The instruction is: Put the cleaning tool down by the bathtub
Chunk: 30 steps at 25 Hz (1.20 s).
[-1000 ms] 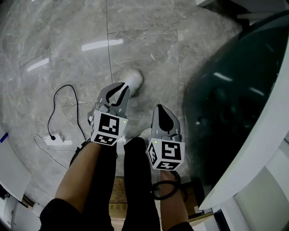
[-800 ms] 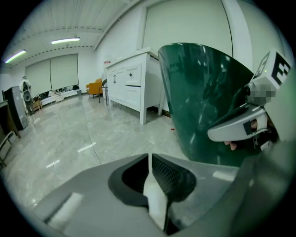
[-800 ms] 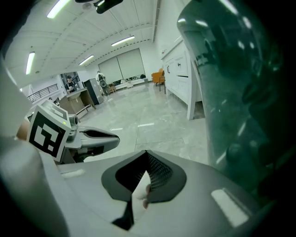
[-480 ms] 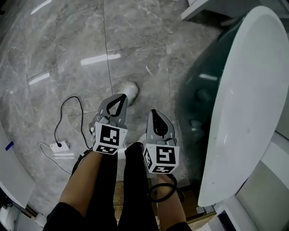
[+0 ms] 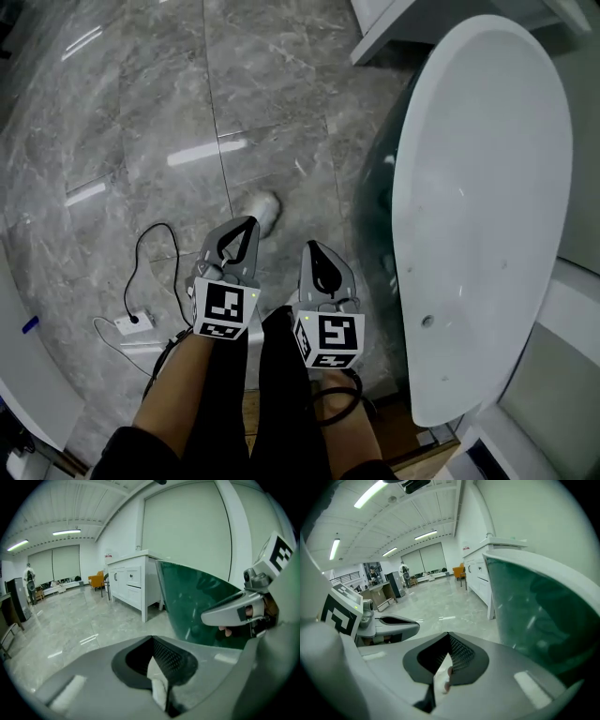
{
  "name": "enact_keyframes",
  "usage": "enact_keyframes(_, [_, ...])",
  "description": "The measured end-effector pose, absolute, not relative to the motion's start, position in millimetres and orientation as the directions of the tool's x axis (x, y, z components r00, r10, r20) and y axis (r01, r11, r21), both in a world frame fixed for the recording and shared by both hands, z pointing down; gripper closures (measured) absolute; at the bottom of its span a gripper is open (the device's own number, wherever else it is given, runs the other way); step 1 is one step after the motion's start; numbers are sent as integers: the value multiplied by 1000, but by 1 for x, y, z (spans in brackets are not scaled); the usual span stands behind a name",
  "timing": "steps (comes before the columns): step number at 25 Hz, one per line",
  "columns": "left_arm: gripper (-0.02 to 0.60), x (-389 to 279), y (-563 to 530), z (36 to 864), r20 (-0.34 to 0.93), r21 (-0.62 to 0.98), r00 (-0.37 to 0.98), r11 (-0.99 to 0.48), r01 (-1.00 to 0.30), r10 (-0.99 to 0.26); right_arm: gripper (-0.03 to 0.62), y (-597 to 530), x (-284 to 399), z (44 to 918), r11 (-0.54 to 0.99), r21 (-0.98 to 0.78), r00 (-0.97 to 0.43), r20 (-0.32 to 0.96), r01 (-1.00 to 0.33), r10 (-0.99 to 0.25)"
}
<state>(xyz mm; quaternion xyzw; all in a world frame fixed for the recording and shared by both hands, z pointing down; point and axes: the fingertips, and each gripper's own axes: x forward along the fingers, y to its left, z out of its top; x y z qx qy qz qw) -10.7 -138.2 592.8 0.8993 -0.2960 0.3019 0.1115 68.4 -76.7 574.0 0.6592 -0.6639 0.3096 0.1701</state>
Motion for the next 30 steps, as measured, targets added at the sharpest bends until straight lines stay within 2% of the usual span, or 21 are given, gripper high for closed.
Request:
enact_keyframes(5, [581, -7, -132, 539, 573, -5, 667, -816, -579, -477, 580, -77, 68, 524, -49, -171, -61, 584, -984, -810])
enact_keyframes(30, [581, 11, -105, 335, 457, -54, 673, -773, -632, -582, 577, -56, 102, 325, -28, -142, -33, 412, -990, -911])
